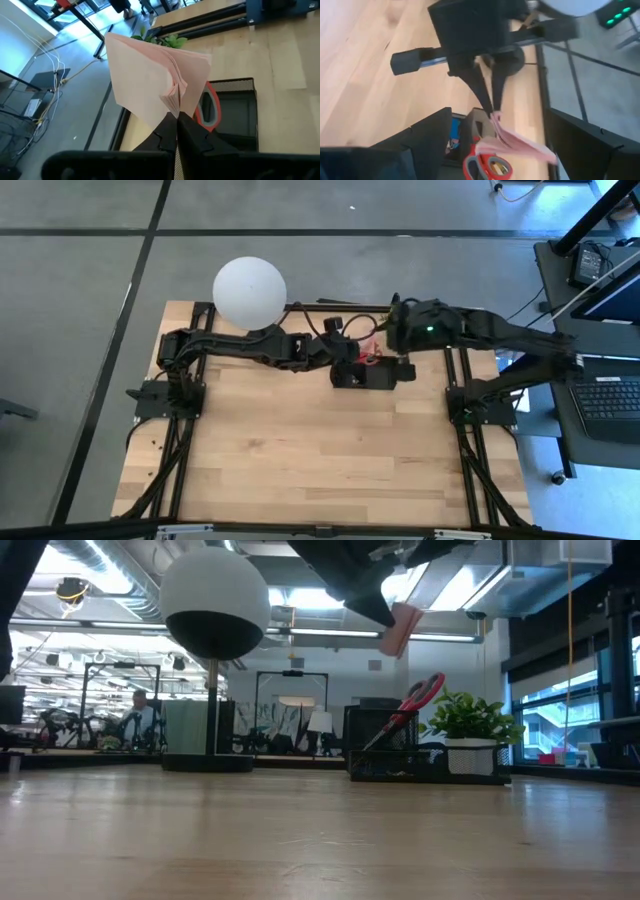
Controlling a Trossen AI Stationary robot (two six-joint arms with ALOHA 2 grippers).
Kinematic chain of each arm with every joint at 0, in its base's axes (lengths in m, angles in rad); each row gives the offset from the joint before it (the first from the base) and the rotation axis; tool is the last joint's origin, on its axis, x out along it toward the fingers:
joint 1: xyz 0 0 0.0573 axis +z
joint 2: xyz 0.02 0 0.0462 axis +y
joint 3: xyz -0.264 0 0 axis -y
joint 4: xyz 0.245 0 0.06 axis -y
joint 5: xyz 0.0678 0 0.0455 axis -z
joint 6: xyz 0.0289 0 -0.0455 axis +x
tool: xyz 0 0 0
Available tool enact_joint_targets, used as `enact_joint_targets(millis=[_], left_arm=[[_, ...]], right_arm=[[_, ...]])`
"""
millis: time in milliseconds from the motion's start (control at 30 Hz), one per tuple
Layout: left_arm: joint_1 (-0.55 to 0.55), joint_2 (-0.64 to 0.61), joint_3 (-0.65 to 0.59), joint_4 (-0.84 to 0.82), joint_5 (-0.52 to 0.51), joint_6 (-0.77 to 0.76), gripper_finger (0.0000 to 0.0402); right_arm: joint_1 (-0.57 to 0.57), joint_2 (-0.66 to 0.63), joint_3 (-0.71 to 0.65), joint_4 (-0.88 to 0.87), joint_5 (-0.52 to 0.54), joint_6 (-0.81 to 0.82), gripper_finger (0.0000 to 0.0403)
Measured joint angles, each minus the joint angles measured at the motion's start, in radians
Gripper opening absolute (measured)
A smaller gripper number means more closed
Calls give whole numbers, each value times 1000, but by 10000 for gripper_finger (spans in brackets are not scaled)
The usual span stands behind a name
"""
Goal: Pick and place office supplies into organizer
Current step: Put the pink sticky notes into the black desk organizer
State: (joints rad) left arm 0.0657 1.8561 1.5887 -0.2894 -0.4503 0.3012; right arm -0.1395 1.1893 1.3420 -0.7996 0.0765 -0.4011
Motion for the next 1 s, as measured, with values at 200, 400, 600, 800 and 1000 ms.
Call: enact_joint_targets(millis=[200,400,600,800,1000], left_arm=[[-7,0,0,0,0,0,2],[-6,0,0,0,0,0,2],[-11,0,0,0,0,0,2],[-12,0,0,0,0,0,2],[-12,0,0,0,-1,0,3]], right_arm=[[44,81,24,-8,1,-50,319],[69,122,24,-33,41,-57,307],[69,149,24,-45,125,-99,270],[69,174,24,-44,138,-106,244],[69,178,24,-44,204,-106,221]])
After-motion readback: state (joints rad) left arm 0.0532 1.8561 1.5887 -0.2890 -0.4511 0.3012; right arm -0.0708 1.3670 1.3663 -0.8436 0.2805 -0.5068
